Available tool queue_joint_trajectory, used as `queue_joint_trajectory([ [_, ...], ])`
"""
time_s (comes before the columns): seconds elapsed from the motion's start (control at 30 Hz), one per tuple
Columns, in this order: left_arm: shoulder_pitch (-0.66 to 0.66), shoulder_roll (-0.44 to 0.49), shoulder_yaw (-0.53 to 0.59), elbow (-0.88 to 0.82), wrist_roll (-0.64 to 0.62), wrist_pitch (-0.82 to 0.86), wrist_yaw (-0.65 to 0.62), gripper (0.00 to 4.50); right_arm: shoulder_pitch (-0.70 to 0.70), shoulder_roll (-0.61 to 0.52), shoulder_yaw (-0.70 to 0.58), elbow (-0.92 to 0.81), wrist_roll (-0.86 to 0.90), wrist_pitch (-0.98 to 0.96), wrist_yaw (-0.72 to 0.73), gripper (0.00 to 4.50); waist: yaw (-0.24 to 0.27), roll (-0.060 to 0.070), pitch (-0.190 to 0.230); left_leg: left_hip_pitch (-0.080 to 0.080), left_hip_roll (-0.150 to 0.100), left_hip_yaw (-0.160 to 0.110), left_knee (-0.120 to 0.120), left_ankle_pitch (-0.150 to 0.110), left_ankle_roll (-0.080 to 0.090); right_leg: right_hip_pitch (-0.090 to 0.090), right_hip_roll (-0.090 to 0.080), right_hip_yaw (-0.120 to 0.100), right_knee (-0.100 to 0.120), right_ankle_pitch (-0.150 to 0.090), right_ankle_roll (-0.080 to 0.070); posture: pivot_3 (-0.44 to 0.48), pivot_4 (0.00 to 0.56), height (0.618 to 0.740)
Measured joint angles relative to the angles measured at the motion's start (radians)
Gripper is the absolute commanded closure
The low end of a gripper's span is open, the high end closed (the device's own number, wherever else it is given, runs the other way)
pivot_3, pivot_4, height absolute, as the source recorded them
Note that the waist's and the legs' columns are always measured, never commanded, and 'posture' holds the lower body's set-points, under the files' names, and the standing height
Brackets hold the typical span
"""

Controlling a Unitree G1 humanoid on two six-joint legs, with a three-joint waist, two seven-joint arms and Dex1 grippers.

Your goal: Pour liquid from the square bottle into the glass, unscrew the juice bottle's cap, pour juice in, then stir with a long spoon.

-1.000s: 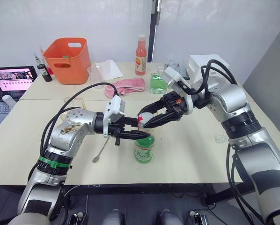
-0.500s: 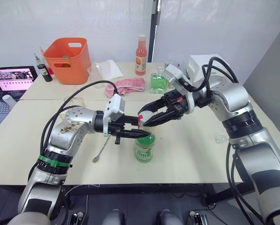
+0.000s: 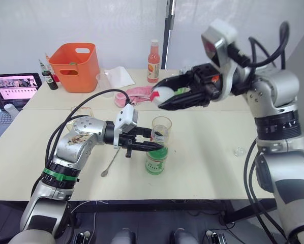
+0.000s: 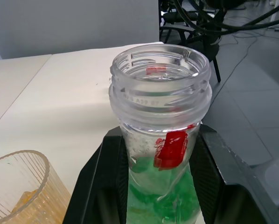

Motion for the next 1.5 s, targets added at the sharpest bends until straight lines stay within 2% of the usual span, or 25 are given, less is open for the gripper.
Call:
queue_joint_trajectory([
  [0.2,0.007,0.001,0.003,-0.016,0.0,0.0,0.0,3.06,0.021,-0.004,-0.002,-0.02,-0.018,0.01,-0.03,2.82,-0.001,0.0,0.0,0.0,0.0,0.0,-0.001,0.0,0.0,-0.001,0.0,0.0,0.0,0.0,0.0,0.0,0.15,0.715],
  [0.4,0.016,-0.005,0.008,-0.019,0.0,0.0,0.008,3.06,0.127,-0.087,-0.054,-0.054,-0.077,0.021,-0.187,2.82,0.01,0.0,0.0,-0.001,0.0,0.0,-0.001,0.0,0.0,-0.001,0.0,0.0,-0.001,0.0,0.0,0.0,0.15,0.715],
  [0.5,0.019,-0.018,0.012,-0.016,0.0,-0.001,0.013,3.06,0.333,-0.177,-0.138,-0.144,-0.131,0.043,-0.343,2.82,0.021,0.0,0.0,-0.001,-0.001,0.0,-0.001,0.0,0.0,-0.001,-0.001,0.0,-0.001,0.0,0.0,0.0,0.15,0.715],
  [0.6,0.023,-0.015,0.024,-0.009,-0.001,0.001,0.015,3.06,0.562,-0.203,-0.222,-0.23,-0.174,0.092,-0.512,2.82,0.018,0.0,0.0,-0.002,-0.001,0.002,-0.001,0.0,0.0,-0.003,-0.001,0.002,-0.001,0.0,0.0,0.0,0.15,0.715],
  [0.7,0.021,-0.015,0.028,0.007,0.001,0.002,0.015,3.06,0.72,-0.148,-0.3,-0.342,-0.214,0.127,-0.709,2.82,0.007,0.003,-0.002,0.001,0.001,0.003,-0.001,0.0,0.0,-0.002,0.001,0.004,0.0,0.0,0.0,0.0,0.15,0.715],
  [0.83,0.017,-0.02,0.029,0.025,0.001,0.001,0.014,3.06,0.882,-0.001,-0.355,-0.413,-0.271,0.119,-0.944,2.82,0.007,0.003,-0.002,0.001,0.0,0.003,0.0,0.0,0.0,0.0,0.001,0.003,0.0,0.0,0.0,0.0,0.15,0.715],
  [1.0,0.007,-0.024,0.025,0.037,0.002,0.002,0.013,3.06,0.941,0.125,-0.376,-0.379,-0.358,0.029,-1.154,2.82,0.006,0.004,-0.002,0.0,-0.001,0.003,0.0,0.0,0.0,-0.001,0.0,0.004,0.0,0.0,0.001,0.0,0.15,0.715],
  [1.2,0.003,-0.024,0.024,0.041,0.002,0.004,0.01,3.06,0.98,0.176,-0.388,-0.301,-0.402,-0.056,-1.238,2.82,0.005,0.004,-0.002,0.0,-0.001,0.003,-0.001,0.0,0.0,0.0,0.001,0.003,-0.001,0.0,0.001,0.0,0.15,0.715],
  [1.5,0.004,-0.017,0.026,0.041,0.002,0.009,0.011,3.06,0.974,0.21,-0.397,-0.269,-0.392,-0.061,-1.261,2.82,-0.002,0.004,-0.003,0.001,0.0,0.002,0.0,0.0,0.0,0.001,0.001,0.003,-0.001,0.0,0.001,0.0,0.15,0.715],
])
